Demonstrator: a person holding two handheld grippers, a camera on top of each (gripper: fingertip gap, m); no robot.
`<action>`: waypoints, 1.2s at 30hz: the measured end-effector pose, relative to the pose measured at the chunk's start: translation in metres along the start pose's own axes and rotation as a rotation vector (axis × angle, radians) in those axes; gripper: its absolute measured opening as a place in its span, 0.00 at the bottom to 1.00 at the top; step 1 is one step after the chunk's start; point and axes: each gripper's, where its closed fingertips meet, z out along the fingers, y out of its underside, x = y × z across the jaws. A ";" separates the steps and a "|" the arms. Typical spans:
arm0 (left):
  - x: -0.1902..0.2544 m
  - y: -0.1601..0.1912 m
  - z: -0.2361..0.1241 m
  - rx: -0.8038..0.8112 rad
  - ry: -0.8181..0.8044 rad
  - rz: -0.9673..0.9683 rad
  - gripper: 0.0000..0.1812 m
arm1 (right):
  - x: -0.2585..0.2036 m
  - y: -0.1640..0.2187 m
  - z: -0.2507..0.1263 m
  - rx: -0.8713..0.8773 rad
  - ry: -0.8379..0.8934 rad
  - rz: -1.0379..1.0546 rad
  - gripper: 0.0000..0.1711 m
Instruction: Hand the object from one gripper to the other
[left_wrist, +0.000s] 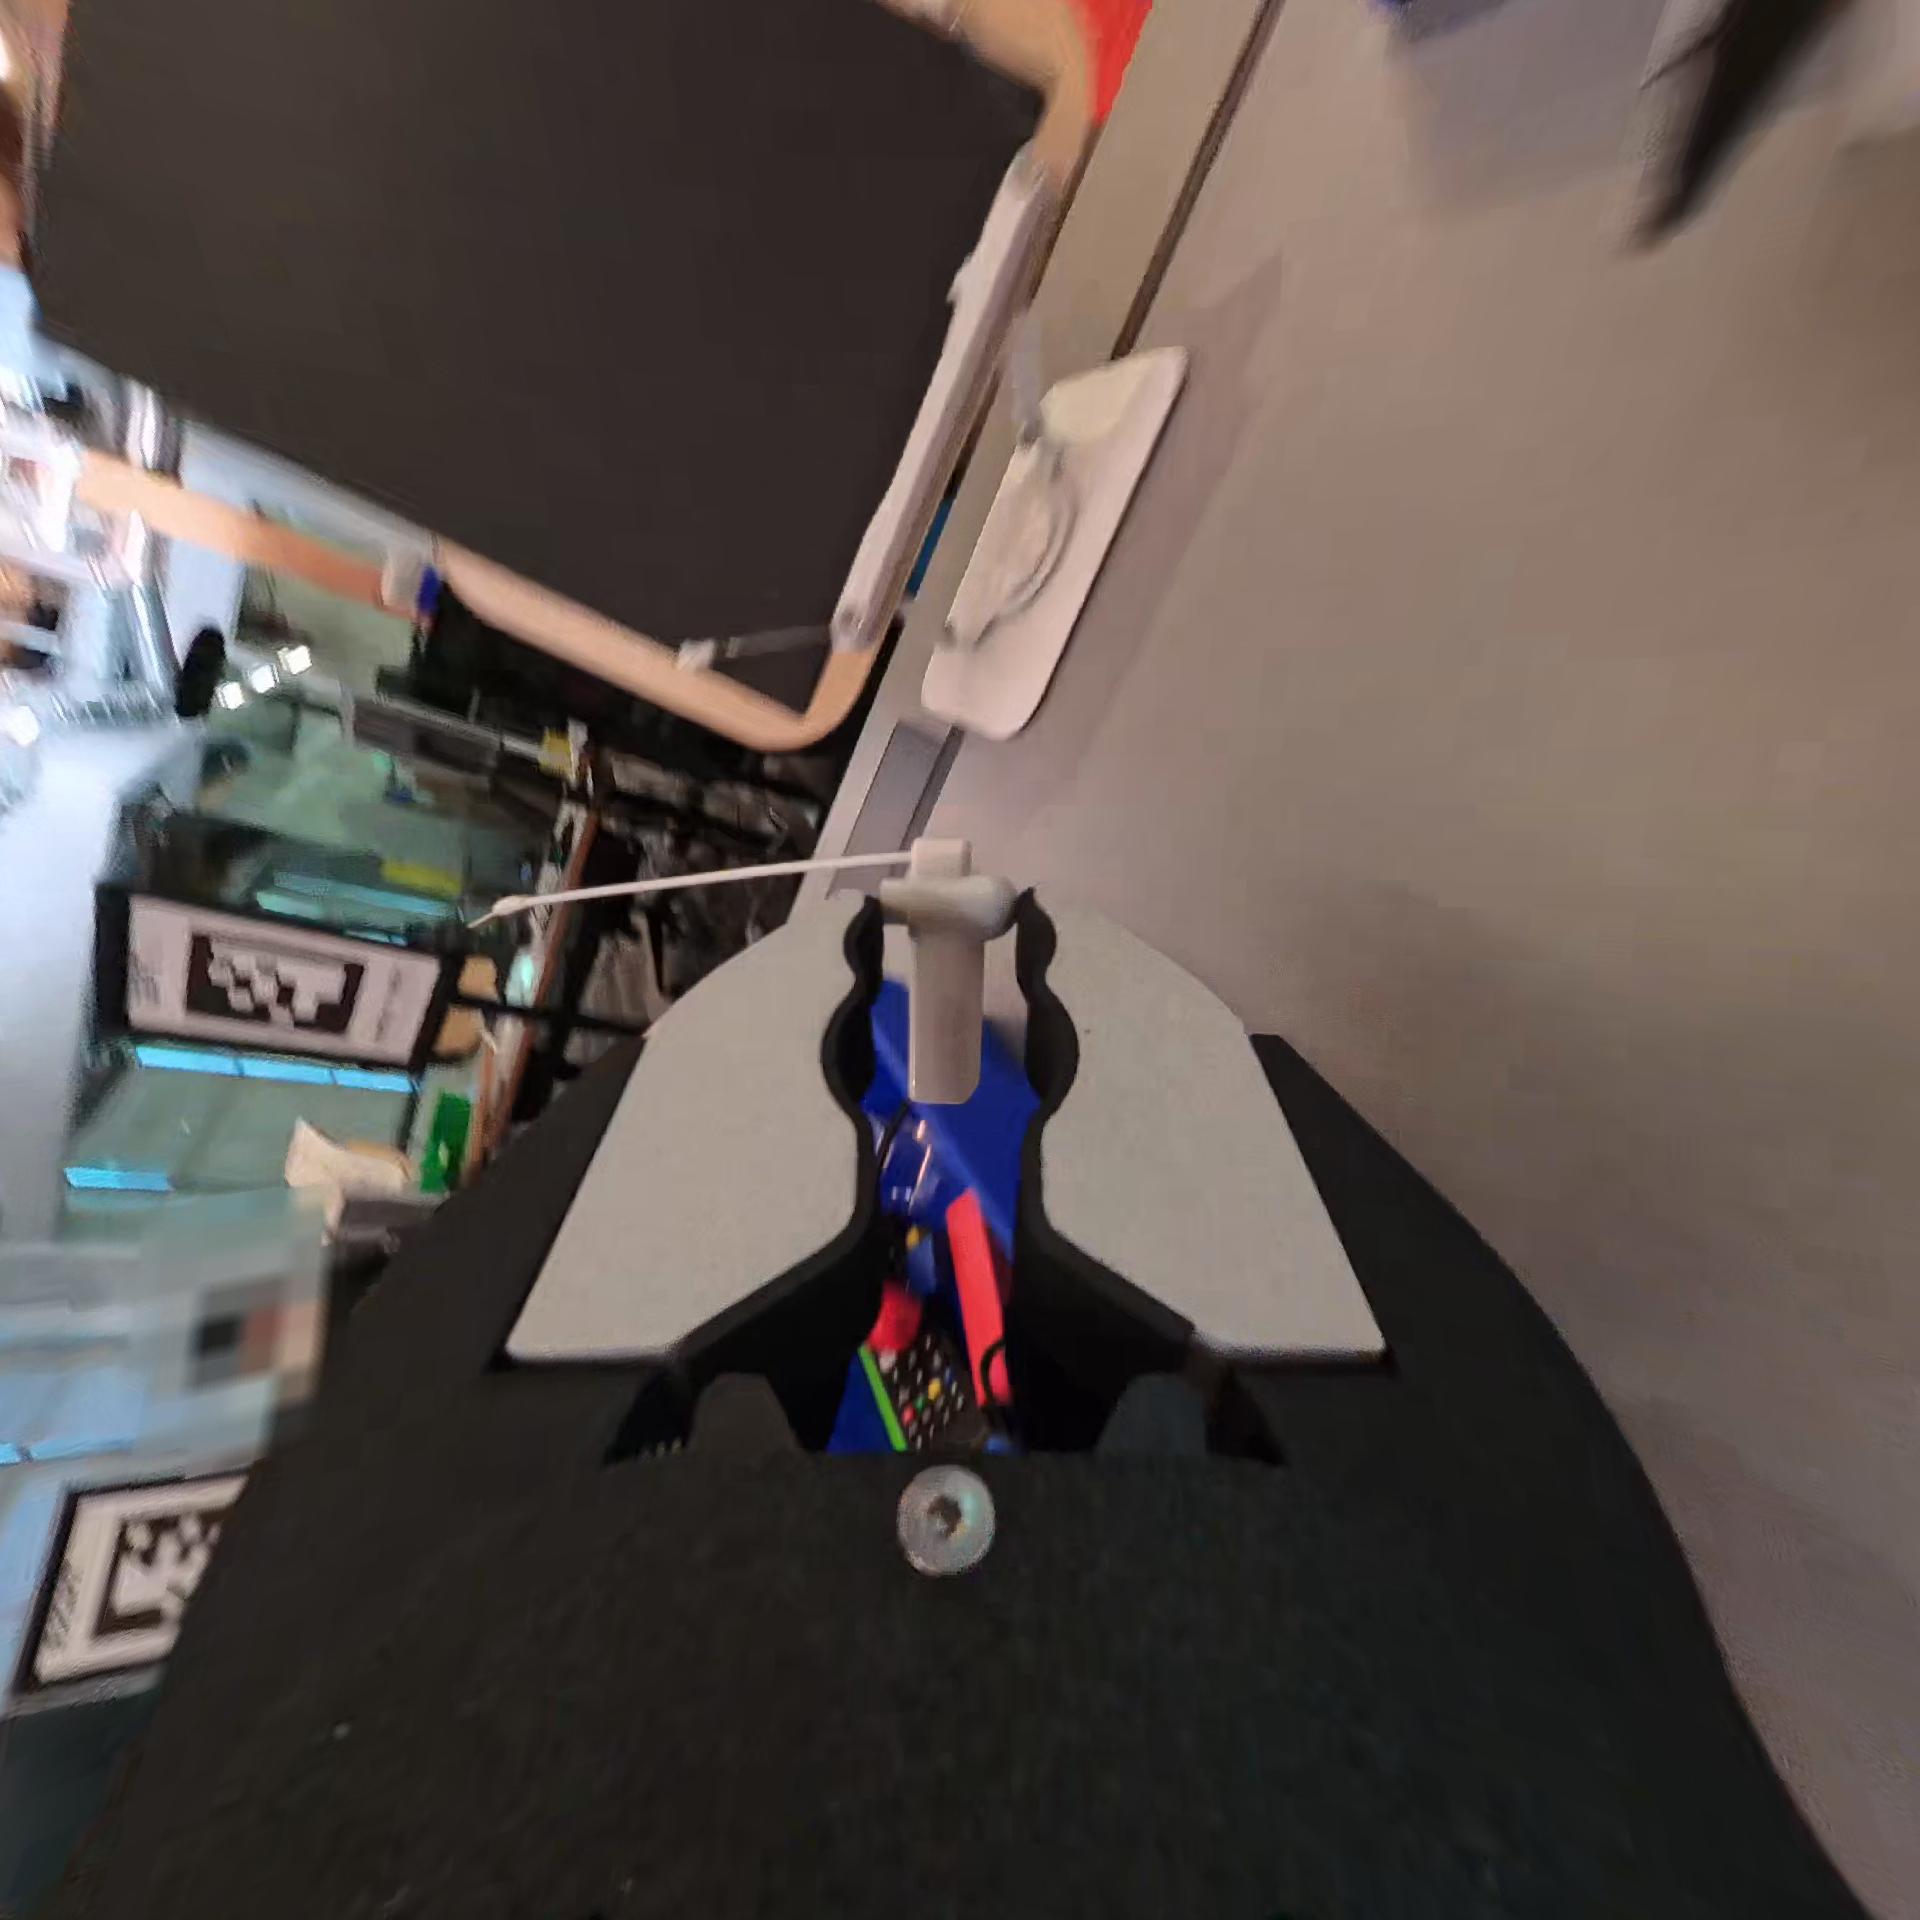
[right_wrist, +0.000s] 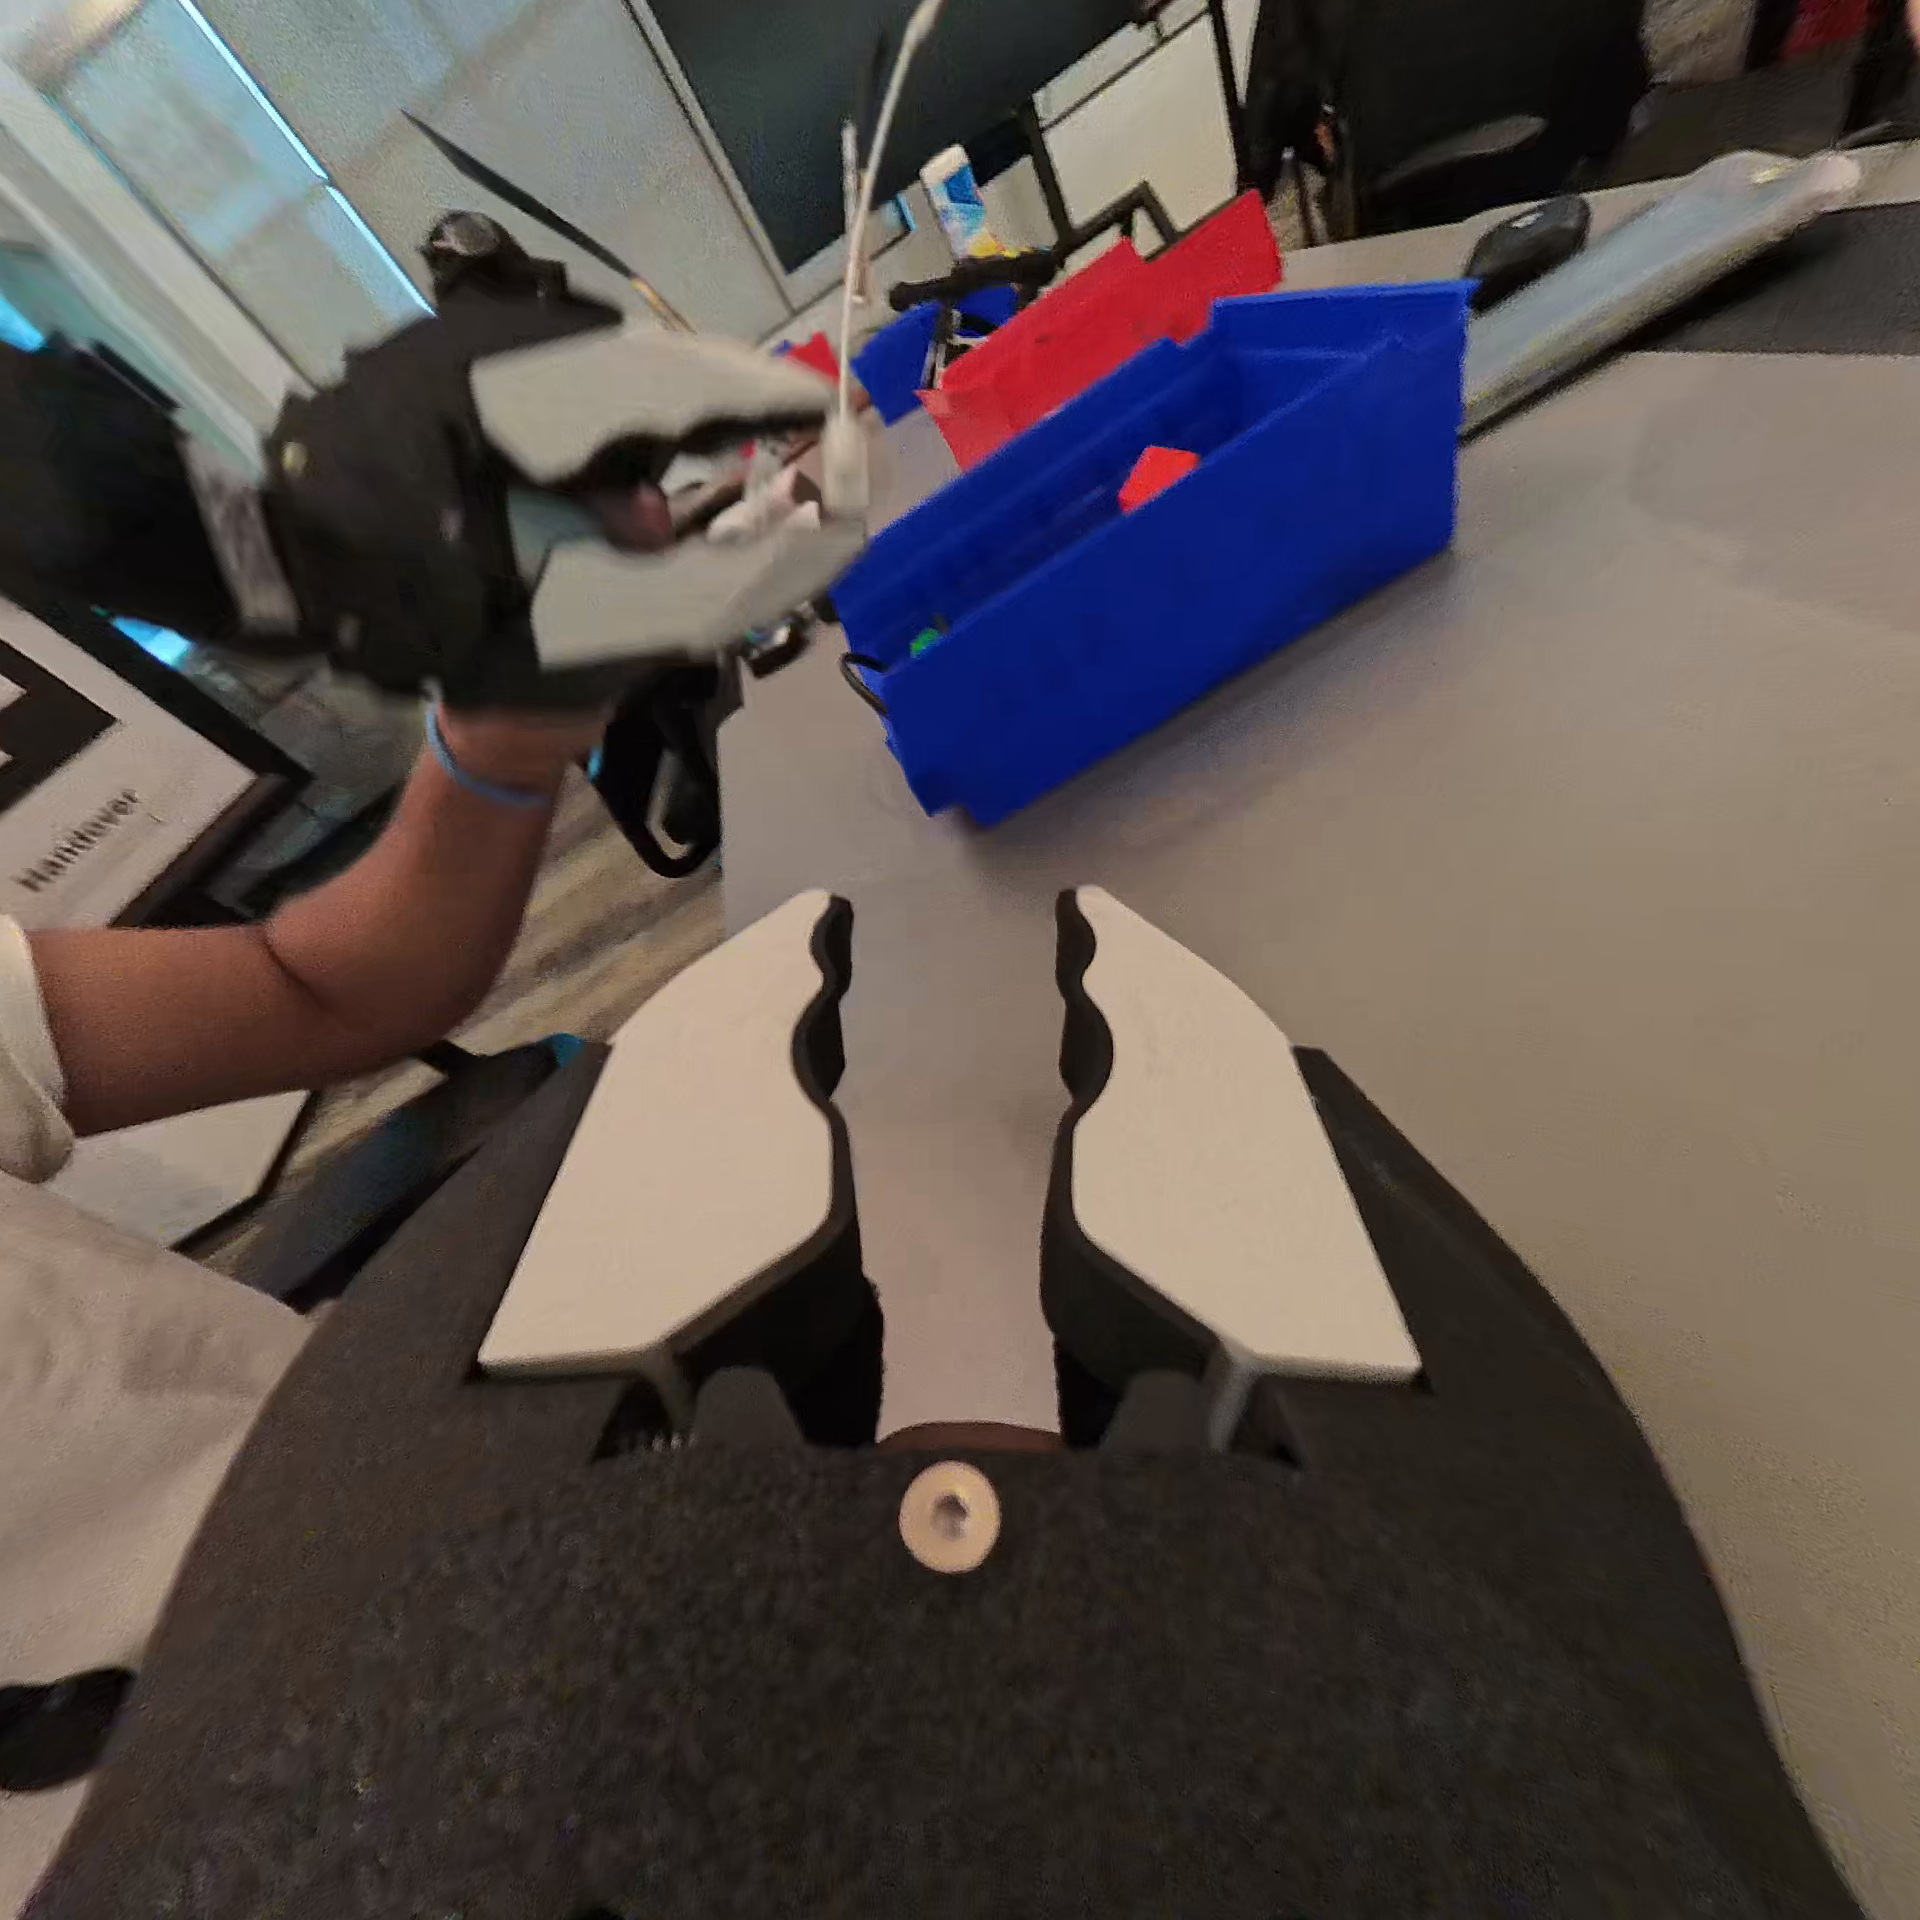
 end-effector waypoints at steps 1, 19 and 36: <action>0.016 -0.020 -0.003 0.034 0.005 0.039 0.13 | -0.002 -0.006 0.005 0.006 -0.024 0.008 0.22; 0.134 -0.093 0.010 0.070 0.075 0.166 0.14 | -0.009 0.042 -0.001 -0.067 -0.118 -0.029 0.08; 0.131 -0.067 -0.020 0.370 0.765 -1.226 0.30 | 0.044 0.047 -0.021 -0.307 0.619 -1.142 0.08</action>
